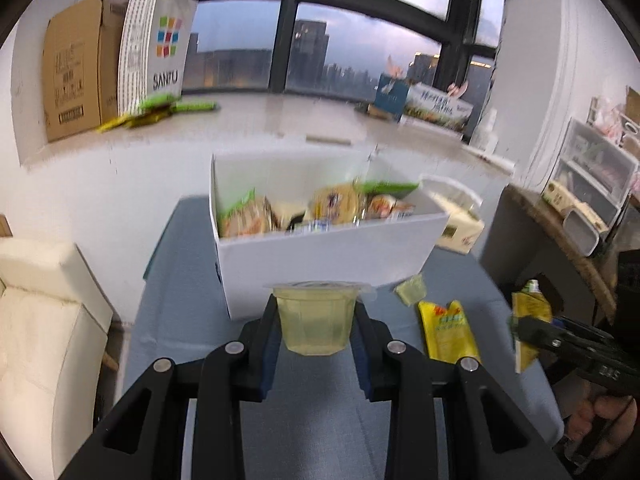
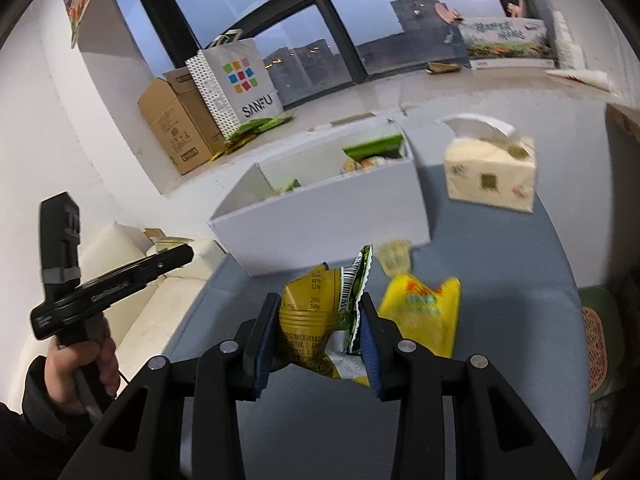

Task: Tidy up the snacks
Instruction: 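Drop the packets and jelly cup into the white box and open both tools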

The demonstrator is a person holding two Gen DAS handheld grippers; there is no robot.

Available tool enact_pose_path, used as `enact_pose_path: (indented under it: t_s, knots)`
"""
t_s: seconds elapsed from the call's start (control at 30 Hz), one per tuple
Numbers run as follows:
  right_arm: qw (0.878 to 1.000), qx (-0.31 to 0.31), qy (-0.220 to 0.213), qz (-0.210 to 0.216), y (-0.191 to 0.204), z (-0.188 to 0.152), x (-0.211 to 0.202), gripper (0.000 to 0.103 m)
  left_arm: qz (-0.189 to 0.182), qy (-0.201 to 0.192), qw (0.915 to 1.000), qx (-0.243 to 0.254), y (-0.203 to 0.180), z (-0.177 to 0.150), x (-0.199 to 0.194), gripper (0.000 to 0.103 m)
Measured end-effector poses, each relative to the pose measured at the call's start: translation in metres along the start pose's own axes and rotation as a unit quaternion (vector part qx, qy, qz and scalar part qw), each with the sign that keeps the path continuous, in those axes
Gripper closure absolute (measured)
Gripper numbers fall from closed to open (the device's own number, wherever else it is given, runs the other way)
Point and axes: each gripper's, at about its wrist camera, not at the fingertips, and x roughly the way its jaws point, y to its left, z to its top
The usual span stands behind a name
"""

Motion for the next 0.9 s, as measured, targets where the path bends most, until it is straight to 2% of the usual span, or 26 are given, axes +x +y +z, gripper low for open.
enact_pose_path:
  t_s: [0.2,0.37,0.5,0.63,0.73,0.8,0.83,0.87,0.9]
  knots:
    - [0.999,-0.034,-0.023,0.012,0.019,0.053,0.014,0.062,-0.009,-0.030,0.9994,0.010,0.007,0.047,-0.006,0.068]
    - [0.999,-0.043,-0.020,0.008,0.026,0.110,0.051,0.062,-0.004,-0.035,0.9992,0.018,0.012,0.095,0.022,0.068]
    - [0.999,-0.040,-0.002,-0.004,0.024,0.152,0.089,0.062,0.004,-0.020,0.9994,0.029,0.017,0.122,0.057,0.068]
    - [0.999,-0.049,0.009,-0.018,0.023,0.176,0.118,0.062,0.018,-0.009,0.9989,0.043,0.017,0.135,0.084,0.068]
    - [0.997,-0.055,0.025,-0.037,0.021,0.182,0.136,0.062,0.029,-0.016,0.9975,0.062,0.016,0.138,0.095,0.067]
    - [0.997,-0.060,0.027,-0.040,0.020,0.184,0.144,0.061,0.032,-0.006,0.9974,0.064,0.017,0.138,0.103,0.064]
    - [0.997,-0.060,0.029,-0.044,0.020,0.184,0.146,0.058,0.029,0.000,0.9977,0.060,0.018,0.139,0.106,0.058]
    - [0.997,-0.059,0.031,-0.048,0.018,0.184,0.147,0.048,0.028,0.008,0.9978,0.059,0.019,0.138,0.109,0.030]
    - [0.996,-0.057,0.034,-0.058,0.017,0.184,0.149,0.013,0.031,0.018,0.9980,0.053,0.021,0.137,0.112,0.000]
